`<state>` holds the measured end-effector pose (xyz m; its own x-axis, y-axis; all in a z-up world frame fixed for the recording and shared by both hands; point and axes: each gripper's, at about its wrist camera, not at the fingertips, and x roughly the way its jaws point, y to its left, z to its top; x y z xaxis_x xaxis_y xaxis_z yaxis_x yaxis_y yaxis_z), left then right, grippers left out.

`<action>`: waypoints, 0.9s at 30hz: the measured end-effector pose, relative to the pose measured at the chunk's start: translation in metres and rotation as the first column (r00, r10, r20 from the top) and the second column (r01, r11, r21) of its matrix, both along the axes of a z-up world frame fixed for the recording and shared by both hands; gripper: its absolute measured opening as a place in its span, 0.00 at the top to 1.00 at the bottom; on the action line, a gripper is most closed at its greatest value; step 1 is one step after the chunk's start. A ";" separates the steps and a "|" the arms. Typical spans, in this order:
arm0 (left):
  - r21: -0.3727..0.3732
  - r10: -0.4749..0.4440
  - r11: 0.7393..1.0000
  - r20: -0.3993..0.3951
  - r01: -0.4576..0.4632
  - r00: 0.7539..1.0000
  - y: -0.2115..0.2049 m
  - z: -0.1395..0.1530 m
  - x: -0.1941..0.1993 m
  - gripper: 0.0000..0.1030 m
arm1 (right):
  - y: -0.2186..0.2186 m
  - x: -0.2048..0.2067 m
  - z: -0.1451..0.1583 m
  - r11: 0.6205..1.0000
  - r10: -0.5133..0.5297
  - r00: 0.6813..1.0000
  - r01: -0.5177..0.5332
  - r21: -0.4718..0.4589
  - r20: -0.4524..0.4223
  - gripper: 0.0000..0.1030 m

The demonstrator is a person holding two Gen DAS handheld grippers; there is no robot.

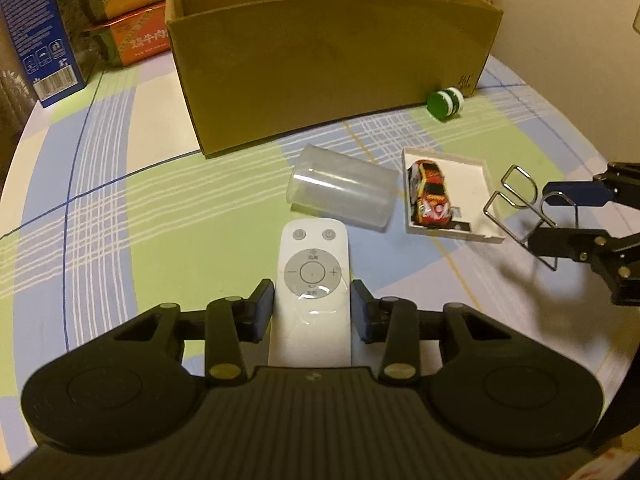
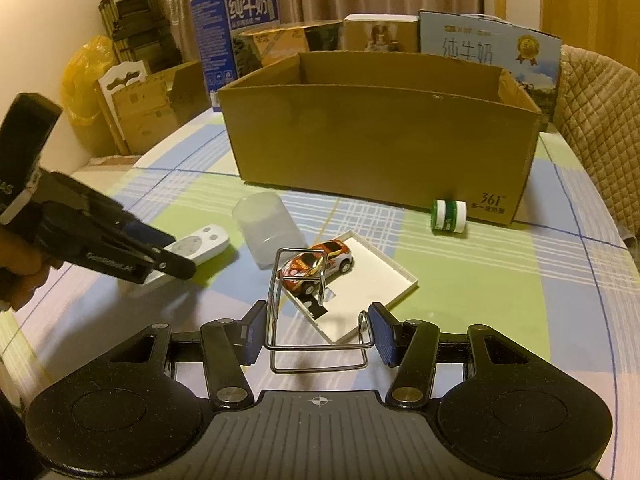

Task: Organize rigid objects
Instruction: 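Carry the remote and the wire rack into the cardboard box with both tools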

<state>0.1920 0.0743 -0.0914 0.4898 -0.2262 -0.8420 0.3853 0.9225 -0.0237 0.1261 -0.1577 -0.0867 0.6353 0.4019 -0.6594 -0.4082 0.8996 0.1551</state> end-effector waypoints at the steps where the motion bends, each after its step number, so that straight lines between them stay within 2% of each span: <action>1: -0.004 0.002 1.000 0.003 -0.002 1.000 -0.001 0.004 -0.002 0.66 | -0.001 0.000 0.002 1.000 -0.005 1.000 0.005 0.001 0.002 0.51; 15: -0.067 0.114 0.991 0.024 -0.113 0.993 -0.021 0.048 -0.021 0.66 | -0.020 -0.003 0.044 0.996 -0.084 0.996 0.083 0.032 0.023 0.51; 27: -0.092 0.132 0.988 0.075 -0.125 0.988 -0.043 0.088 -0.030 0.66 | -0.036 0.005 0.079 0.990 -0.130 0.991 0.128 0.059 0.043 0.51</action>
<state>0.1619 0.0315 -0.0038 0.5852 -0.2276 -0.7783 0.2680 0.9602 -0.0793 0.1311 -0.1933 -0.0074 0.7134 0.3500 -0.6070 -0.2973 0.9357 0.1901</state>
